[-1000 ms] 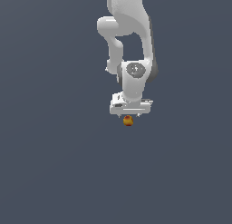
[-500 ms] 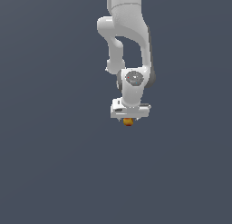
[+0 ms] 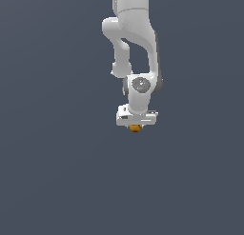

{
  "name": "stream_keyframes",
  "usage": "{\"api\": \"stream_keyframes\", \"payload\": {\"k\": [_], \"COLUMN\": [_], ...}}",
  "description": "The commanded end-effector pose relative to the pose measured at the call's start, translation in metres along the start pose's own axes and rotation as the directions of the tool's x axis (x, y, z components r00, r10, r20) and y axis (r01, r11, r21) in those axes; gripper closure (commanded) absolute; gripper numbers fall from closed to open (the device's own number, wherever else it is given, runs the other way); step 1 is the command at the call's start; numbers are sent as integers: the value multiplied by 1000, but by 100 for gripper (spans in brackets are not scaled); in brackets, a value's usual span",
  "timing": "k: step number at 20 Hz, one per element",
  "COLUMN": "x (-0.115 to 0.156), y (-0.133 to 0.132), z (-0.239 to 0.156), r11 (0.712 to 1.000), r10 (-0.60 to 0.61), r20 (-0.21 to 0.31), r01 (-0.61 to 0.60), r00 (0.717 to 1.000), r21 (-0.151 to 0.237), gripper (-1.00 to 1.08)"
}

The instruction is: Pick up the object and move it to a goal position.

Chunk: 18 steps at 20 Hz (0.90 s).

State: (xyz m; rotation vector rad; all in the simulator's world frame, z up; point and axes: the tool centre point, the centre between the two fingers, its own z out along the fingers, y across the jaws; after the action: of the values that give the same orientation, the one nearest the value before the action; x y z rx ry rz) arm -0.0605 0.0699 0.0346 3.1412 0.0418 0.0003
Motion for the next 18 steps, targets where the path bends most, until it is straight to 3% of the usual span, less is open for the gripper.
{"api": "stream_keyframes", "payload": {"k": [1, 10, 18], "x": [0, 2, 16], "y": [0, 5, 47], "z": [1, -5, -40], "r11": [1000, 1000, 1000], "r10": [-1, 0, -1], "r20": [1, 0, 0], "r01": [1, 0, 1], "r00": [1000, 1000, 1000], "r21": [0, 0, 1], "gripper": [108, 108, 108]}}
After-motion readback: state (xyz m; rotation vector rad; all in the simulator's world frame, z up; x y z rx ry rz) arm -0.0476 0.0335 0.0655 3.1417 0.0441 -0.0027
